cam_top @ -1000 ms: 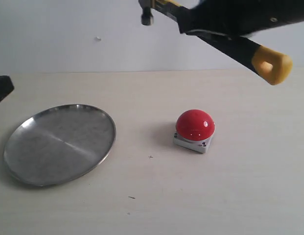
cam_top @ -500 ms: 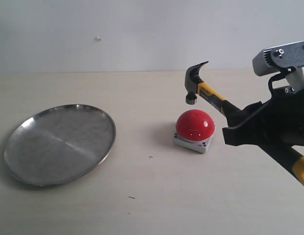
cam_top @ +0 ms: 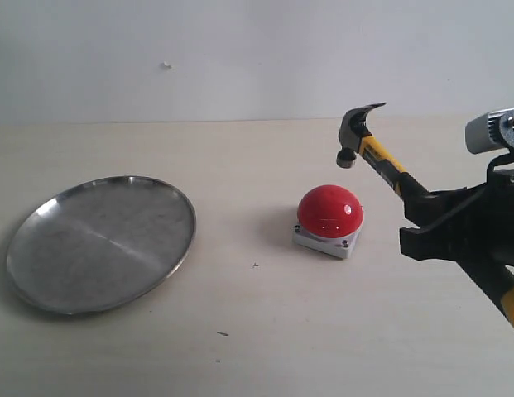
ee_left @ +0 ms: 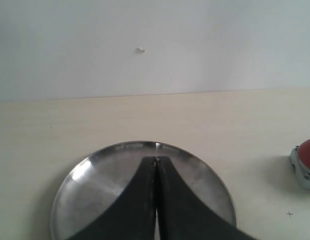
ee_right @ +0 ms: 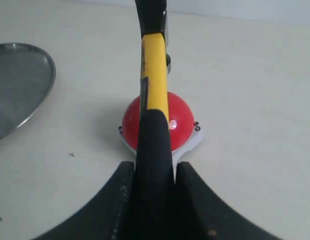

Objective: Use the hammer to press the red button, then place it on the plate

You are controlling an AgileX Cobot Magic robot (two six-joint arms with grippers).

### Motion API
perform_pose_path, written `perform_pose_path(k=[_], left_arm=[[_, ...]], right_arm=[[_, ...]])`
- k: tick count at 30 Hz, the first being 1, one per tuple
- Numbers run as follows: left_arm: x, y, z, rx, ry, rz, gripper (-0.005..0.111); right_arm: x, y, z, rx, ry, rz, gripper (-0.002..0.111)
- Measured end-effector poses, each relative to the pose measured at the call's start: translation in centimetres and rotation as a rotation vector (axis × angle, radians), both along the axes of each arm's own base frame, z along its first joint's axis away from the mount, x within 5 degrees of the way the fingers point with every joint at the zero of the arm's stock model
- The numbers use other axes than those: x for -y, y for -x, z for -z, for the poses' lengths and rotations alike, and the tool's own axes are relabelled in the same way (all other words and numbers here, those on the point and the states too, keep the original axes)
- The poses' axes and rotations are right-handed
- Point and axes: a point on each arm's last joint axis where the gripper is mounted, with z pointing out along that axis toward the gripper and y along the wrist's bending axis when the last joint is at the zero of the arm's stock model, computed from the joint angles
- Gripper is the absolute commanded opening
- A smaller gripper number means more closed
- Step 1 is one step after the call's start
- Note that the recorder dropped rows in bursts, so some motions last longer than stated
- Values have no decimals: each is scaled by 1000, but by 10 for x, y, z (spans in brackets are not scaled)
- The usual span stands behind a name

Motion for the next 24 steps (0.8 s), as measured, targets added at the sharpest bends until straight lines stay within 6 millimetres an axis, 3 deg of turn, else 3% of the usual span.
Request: perform_pose_path(k=[3, 9, 14, 18, 24], left_arm=[[0, 0, 0, 0, 0, 0, 0], [0, 0, 0, 0, 0, 0, 0], [0, 0, 0, 0, 0, 0, 0], [0, 0, 0, 0, 0, 0, 0], [0, 0, 0, 0, 0, 0, 0]], right_arm=[[-1, -3, 1, 14, -6, -4, 0], [-6, -12, 22, -65, 27, -6, 0], [-7, -14, 22, -43, 16, -9, 0], [-7, -14, 14, -19, 6, -9, 0], [-8, -19, -19, 32, -5, -1, 0]])
